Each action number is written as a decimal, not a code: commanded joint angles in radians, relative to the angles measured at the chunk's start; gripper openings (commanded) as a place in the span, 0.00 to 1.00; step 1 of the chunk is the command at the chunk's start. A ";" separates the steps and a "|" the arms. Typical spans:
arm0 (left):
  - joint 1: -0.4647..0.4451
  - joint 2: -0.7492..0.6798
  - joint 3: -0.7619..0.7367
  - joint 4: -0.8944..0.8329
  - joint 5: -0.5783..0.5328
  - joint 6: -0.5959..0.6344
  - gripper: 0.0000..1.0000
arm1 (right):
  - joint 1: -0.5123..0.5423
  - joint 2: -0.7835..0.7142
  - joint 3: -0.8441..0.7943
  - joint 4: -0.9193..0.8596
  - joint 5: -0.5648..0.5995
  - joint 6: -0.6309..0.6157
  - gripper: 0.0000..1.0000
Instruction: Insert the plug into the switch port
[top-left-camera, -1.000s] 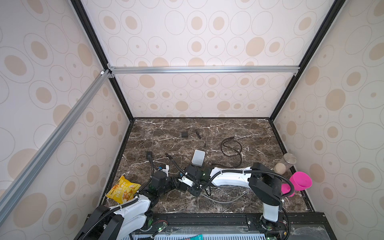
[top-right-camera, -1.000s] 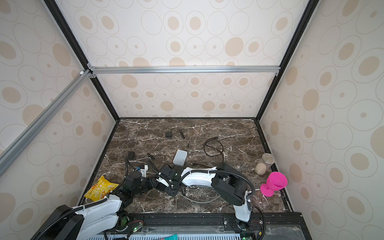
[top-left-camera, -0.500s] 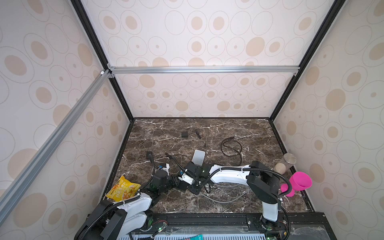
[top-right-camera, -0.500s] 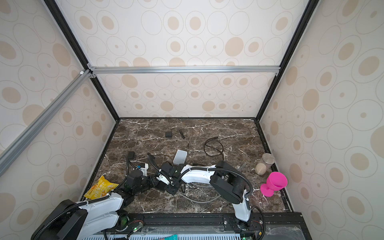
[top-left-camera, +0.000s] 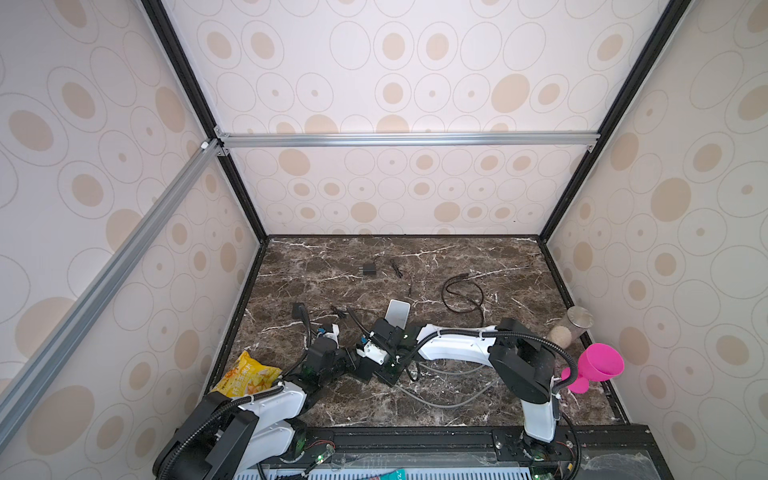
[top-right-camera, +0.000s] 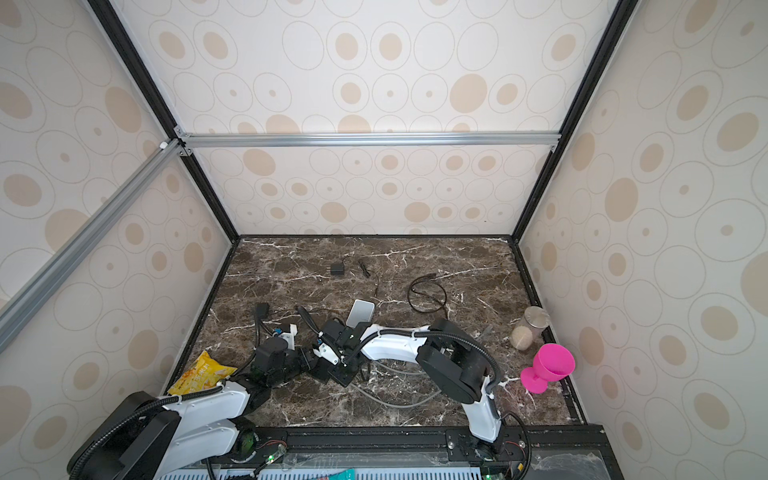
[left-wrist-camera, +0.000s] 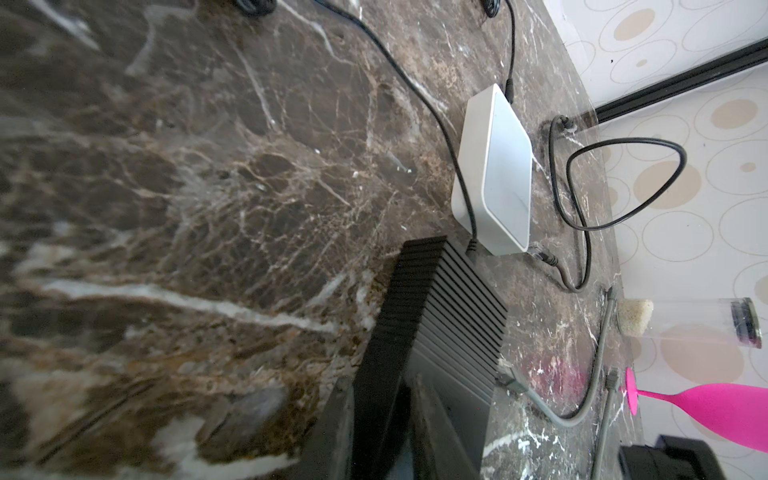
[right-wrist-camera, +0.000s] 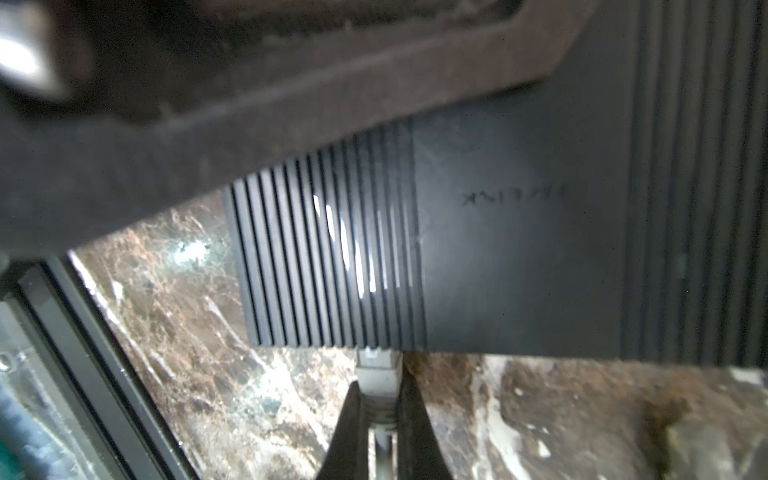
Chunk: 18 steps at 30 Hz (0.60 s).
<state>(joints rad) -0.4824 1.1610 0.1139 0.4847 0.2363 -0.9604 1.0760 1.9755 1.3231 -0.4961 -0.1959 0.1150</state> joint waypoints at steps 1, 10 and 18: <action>-0.094 0.032 -0.028 -0.167 0.277 -0.035 0.24 | -0.002 0.008 0.145 0.511 0.213 -0.008 0.00; -0.096 0.034 -0.026 -0.166 0.277 -0.031 0.24 | -0.003 0.044 0.189 0.586 -0.132 -0.037 0.00; -0.097 0.028 -0.029 -0.169 0.276 -0.031 0.24 | -0.002 0.059 0.256 0.432 0.212 -0.142 0.00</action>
<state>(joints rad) -0.4854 1.1603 0.1146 0.4858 0.1982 -0.9607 1.0664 2.0335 1.4403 -0.6086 -0.1242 0.0414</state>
